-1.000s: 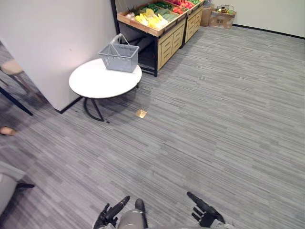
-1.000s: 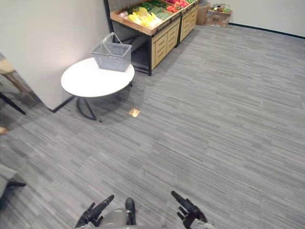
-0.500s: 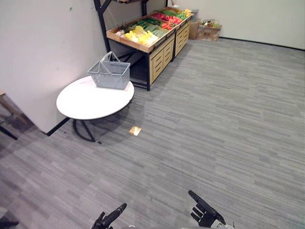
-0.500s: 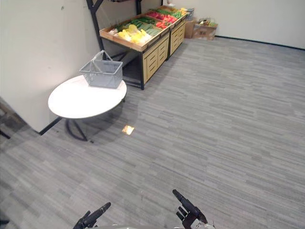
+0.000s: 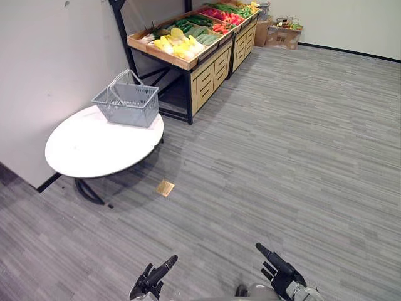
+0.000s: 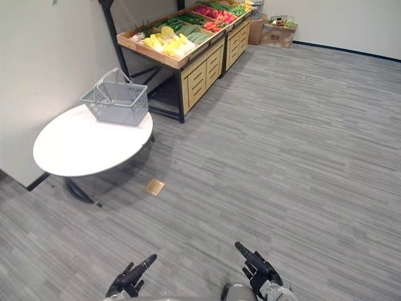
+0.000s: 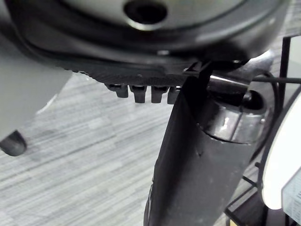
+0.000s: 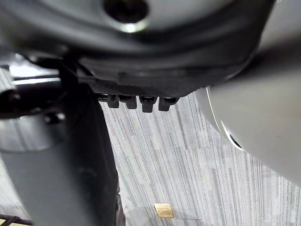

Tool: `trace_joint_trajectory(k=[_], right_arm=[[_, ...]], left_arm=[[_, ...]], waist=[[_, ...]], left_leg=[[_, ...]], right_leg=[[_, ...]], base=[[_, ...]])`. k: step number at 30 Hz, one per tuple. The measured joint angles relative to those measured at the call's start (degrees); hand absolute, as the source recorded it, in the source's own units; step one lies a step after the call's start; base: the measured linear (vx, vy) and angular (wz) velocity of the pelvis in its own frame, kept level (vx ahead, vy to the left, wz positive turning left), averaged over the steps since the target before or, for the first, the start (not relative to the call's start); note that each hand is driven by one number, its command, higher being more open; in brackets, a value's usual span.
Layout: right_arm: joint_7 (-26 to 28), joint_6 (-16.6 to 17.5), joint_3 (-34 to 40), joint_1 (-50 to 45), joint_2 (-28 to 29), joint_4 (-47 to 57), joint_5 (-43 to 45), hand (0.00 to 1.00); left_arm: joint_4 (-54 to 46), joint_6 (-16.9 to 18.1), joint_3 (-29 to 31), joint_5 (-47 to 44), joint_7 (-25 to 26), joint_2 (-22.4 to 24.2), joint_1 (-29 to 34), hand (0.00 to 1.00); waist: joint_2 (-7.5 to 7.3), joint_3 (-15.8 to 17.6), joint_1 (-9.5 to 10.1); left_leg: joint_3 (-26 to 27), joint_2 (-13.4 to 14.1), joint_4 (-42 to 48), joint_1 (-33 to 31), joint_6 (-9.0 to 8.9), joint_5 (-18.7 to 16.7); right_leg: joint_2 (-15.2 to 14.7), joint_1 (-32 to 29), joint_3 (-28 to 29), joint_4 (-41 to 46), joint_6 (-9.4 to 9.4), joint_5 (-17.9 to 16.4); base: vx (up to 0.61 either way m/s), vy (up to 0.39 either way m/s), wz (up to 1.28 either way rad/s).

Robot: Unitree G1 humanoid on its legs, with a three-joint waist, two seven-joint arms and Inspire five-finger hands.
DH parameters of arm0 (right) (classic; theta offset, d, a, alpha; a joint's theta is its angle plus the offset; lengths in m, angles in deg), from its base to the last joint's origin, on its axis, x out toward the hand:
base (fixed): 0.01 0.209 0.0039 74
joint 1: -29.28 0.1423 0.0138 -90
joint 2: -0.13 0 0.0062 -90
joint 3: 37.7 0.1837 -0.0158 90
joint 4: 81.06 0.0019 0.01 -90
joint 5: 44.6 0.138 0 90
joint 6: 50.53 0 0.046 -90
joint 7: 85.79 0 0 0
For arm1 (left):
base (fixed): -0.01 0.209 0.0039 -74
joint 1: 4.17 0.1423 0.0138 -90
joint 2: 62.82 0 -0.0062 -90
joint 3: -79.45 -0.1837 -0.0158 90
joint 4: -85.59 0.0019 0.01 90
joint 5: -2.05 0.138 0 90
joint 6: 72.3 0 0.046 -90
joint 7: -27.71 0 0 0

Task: Pick vegetable in the basket

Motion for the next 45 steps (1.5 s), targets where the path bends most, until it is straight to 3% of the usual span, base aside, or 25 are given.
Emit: trace_joint_trajectory(k=[2, 3, 5, 6, 7, 8, 9, 12, 14, 16, 20, 21, 23, 24, 26, 29, 31, 33, 35, 37, 38, 39, 40, 43, 45], right_arm=[[0.3, -0.2, 0.0, -1.1, 0.0, -0.6, -0.2, 1.00], [0.5, -0.1, 0.0, -1.2, 0.2, -0.9, -0.3, 1.00], [1.6, 0.7, 0.0, -1.0, 0.8, -1.1, -1.1, 1.00], [1.9, 0.9, 0.0, -1.0, 0.9, -1.0, -1.5, 1.00], [2.4, 1.2, -0.1, -1.1, 0.9, -0.6, -2.0, 1.00], [2.4, 1.5, -0.9, -1.1, 1.3, -0.8, -2.0, 1.00], [2.4, 1.6, -2.0, -1.2, 2.7, -0.7, -1.8, 1.00], [5.2, 2.0, -8.3, 0.5, 3.3, -0.6, -1.7, 1.00], [6.1, 2.9, -9.4, 0.5, 3.5, 0.3, -1.5, 1.00], [6.1, 3.2, -9.4, 0.5, 3.4, 0.3, -1.4, 1.00], [5.3, 2.2, -9.3, 0.0, 3.0, -0.5, -1.8, 1.00], [4.7, 1.3, -8.9, -1.2, 2.8, -1.3, -2.1, 1.00], [4.3, 1.4, -8.6, -1.2, 2.4, -1.1, -2.1, 1.00], [4.3, 1.4, -8.5, -0.6, 2.2, -1.1, -2.2, 1.00], [4.5, 1.3, -6.3, 0.3, 2.6, -1.4, -2.6, 1.00], [5.3, 1.7, -6.2, 0.4, 2.5, -0.5, -2.9, 1.00], [6.2, 2.6, -6.1, 0.5, 2.4, 1.9, -2.7, 1.00], [7.4, 3.0, -5.9, 0.4, 2.6, 3.3, -2.4, 1.00], [7.3, 3.2, -6.0, 0.4, 2.9, 3.3, -2.2, 1.00], [6.7, 3.2, -6.0, 0.4, 3.6, 3.3, -2.1, 1.00], [6.4, 3.3, -5.2, 0.5, 3.3, 3.6, -2.0, 1.00], [6.5, 3.3, -4.9, 0.5, 2.9, 3.7, -1.9, 1.00], [6.4, 3.2, -4.7, 0.7, 2.1, 3.9, -1.9, 1.00], [5.7, 2.8, -4.2, 1.8, 1.8, 2.6, -2.5, 1.00], [5.7, 2.7, -4.6, 1.5, 1.5, 1.9, -4.5, 1.00]], left_arm=[[-0.7, 0.2, 2.0, 0.7, -0.4, 0.1, -0.3, 1.00], [-0.8, 0.3, 2.5, 0.7, -0.6, 0.0, -0.3, 1.00], [-2.4, 0.7, 2.2, 0.6, -0.9, -0.2, -0.7, 1.00], [-2.5, 0.7, 2.0, 0.6, -0.9, -0.1, -1.0, 1.00], [-2.6, 0.7, 1.4, 0.6, -0.8, 0.3, -1.2, 1.00], [-2.1, 0.8, 0.5, 0.6, -0.6, 0.7, -0.5, 1.00], [-2.0, 1.4, 0.4, 0.6, -0.2, -0.2, -0.6, 1.00], [-0.4, 1.8, -0.6, 0.3, 1.6, -0.7, -1.3, 1.00], [1.5, 1.8, -1.0, -0.1, 2.2, -0.5, -0.8, 1.00], [2.4, 1.3, -1.0, -0.8, 2.8, -0.4, -0.2, 1.00], [1.7, -0.5, -0.6, -0.4, 2.9, -1.3, -0.2, 1.00], [0.8, -1.3, -0.4, -0.4, 3.0, -2.0, 0.5, 1.00], [0.7, -1.3, -0.5, 0.8, 3.1, -2.2, 1.0, 1.00], [0.6, -1.3, -0.4, 1.3, 3.2, -2.3, 1.4, 1.00], [0.2, -1.3, -0.7, 1.4, 3.3, -2.8, 1.6, 1.00], [0.2, -0.9, -3.5, 1.2, 2.7, -3.5, 1.8, 1.00], [0.2, -0.5, -5.5, 1.0, 2.0, -3.7, 0.8, 1.00], [0.2, -0.2, -5.8, 0.6, 0.3, -3.8, -0.2, 1.00], [0.2, 0.1, -5.6, 0.6, -0.9, -3.5, -0.5, 1.00], [0.2, 0.2, -5.4, 0.7, -1.1, -3.9, 0.2, 1.00], [0.3, 0.1, -5.3, 0.6, -1.1, -3.1, 0.3, 1.00], [0.3, 0.1, -5.4, 0.6, -1.2, -2.7, 0.4, 1.00], [0.3, 0.1, -5.2, 0.6, -1.1, -1.8, 0.6, 1.00], [-0.1, 0.0, -2.4, 0.3, -0.6, -0.5, 1.6, 1.00], [-0.9, 0.2, 0.1, -0.1, -0.7, -0.4, 1.0, 1.00]], waist=[[-0.48, 0.2, 0.10], [-1.11, 0.2, 0.12], [-3.35, 0.7, 0.20], [-3.62, 0.8, 0.20], [-3.25, 0.6, 0.26], [-2.97, -0.2, 1.51], [-4.64, -0.5, 1.20], [-4.79, -0.2, 0.93], [-4.82, 0.1, 1.47], [-4.13, -0.3, 1.65], [-6.72, -0.7, 1.71], [-8.18, -1.7, 1.87], [-8.35, -2.1, 1.58], [-7.77, -2.4, 1.72], [-8.18, -1.8, 1.59], [-7.47, -1.5, 1.14], [-6.22, -0.9, -0.22], [-5.82, -0.7, -1.40], [-6.30, -0.4, -1.33], [-7.35, 0.2, -1.34], [-6.32, 0.7, -1.41], [-5.19, 0.4, -1.41], [-3.52, 0.3, -1.12], [-2.75, 0.1, -0.36], [-1.48, 0.9, -0.02]], left_leg=[[3.4, -0.2, 7.2, -5.1, 0.30, -10.7], [6.0, -0.9, 7.0, -6.3, 0.46, -12.8], [14.9, -6.8, -3.2, -13.1, 2.81, -17.0], [16.3, -8.9, -8.6, -14.6, 3.15, -16.7], [17.4, -13.1, -24.1, -16.5, 4.31, -11.1], [15.7, -16.0, -33.4, -15.9, 10.77, 0.5], [15.6, -17.5, -34.5, -15.5, 10.34, 1.5], [12.7, -17.4, -33.8, -15.2, 11.71, 0.3], [13.4, -18.0, -33.7, -12.7, 9.93, -1.7], [13.5, -18.1, -34.7, -10.9, 8.77, -2.7], [14.2, -22.3, -34.4, -10.5, 9.28, -4.6], [14.5, -24.5, -34.7, -9.4, 9.51, -6.2], [14.3, -24.9, -35.5, -8.4, 9.41, -7.5], [14.6, -24.6, -36.4, -7.0, 9.67, -7.7], [14.5, -24.4, -38.3, -3.1, 10.30, -8.6], [14.0, -23.3, -43.1, 3.6, 9.66, -9.8], [12.3, -21.6, -44.2, 4.8, 8.64, -10.4], [9.8, -20.5, -44.9, 5.3, 7.62, -10.9], [7.3, -20.3, -43.9, 7.4, 4.74, -12.8], [4.4, -20.3, -41.2, 10.8, 1.50, -16.9], [2.8, -18.0, -40.4, 12.5, -0.10, -18.4], [2.6, -16.8, -40.6, 13.0, -0.53, -18.7], [2.6, -14.6, -40.7, 14.1, -0.74, -18.8], [3.1, -10.8, -25.9, 8.8, 0.47, -16.0], [2.7, -4.7, -6.1, 0.8, 1.79, -3.6]], right_leg=[[-0.4, 6.6, 0.3, -5.3, 0.06, 0.7], [-1.1, 8.3, 0.4, -6.6, 0.15, 0.8], [-5.1, 12.2, 0.1, -8.8, 0.30, 0.8], [-6.1, 12.7, -0.4, -8.7, 0.74, 0.7], [-6.7, 13.9, -1.2, -8.4, 3.01, 0.3], [-6.7, 14.9, -0.4, -8.2, 5.87, -1.5], [-7.8, 15.1, 0.1, -8.8, 6.38, -2.7], [-1.1, 15.1, 2.5, -15.6, 3.64, -1.8], [-0.9, 15.5, 1.2, -17.2, 2.57, 3.2], [-1.0, 16.1, 1.8, -16.3, 3.03, 2.9], [-6.0, 13.5, 1.7, -8.7, 5.82, -7.1], [-8.8, 13.2, 0.9, -5.1, 9.36, -9.9], [-10.6, 9.1, 1.2, 5.4, 11.80, -9.9], [-12.1, 4.8, 1.7, 14.8, 14.48, -7.5], [-14.4, 0.8, 1.3, 26.3, 11.74, -5.3], [-13.7, -3.9, -2.3, 26.3, 7.19, -8.6], [-11.3, -8.9, -2.7, 19.1, 6.74, -8.1], [-8.9, -11.6, -0.7, 3.2, 6.45, -1.0], [-8.4, -11.7, 3.1, -12.2, 7.54, 8.4], [-8.0, -10.0, 7.2, -13.8, 6.89, 10.9], [-6.9, -9.6, 7.9, -9.2, 7.00, 14.8], [-5.7, -10.3, 8.1, -6.3, 6.82, 14.8], [-4.2, -11.5, 8.0, -1.1, 4.59, 12.4], [-2.5, -10.7, 7.1, 2.2, 2.70, 6.9], [0.2, -3.8, 6.4, -2.2, 1.33, 5.3]], base=[[0.48, -0.022, -0.06], [0.59, 0.017, -0.08], [0.51, 0.078, -0.02], [0.45, 0.170, 0.08], [0.47, 0.216, -0.11], [0.47, 0.216, -0.02], [0.38, 0.104, 0.13], [0.27, -0.036, 0.42], [0.13, -0.053, -0.05], [0.11, -0.032, -0.10], [0.11, 0.031, 0.11], [0.19, 0.051, 0.10], [0.23, 0.072, -0.01], [0.25, 0.176, -0.12], [0.27, 0.174, -0.07], [0.28, 0.114, -0.03], [0.22, 0.020, 0.40], [0.24, -0.052, 0.68], [0.41, -0.216, 0.75], [0.57, -0.362, 0.88], [0.51, -0.300, 0.76], [0.41, -0.212, 0.70], [0.41, -0.206, 0.35], [0.54, -0.255, 0.00], [0.57, -0.216, 0.01]])
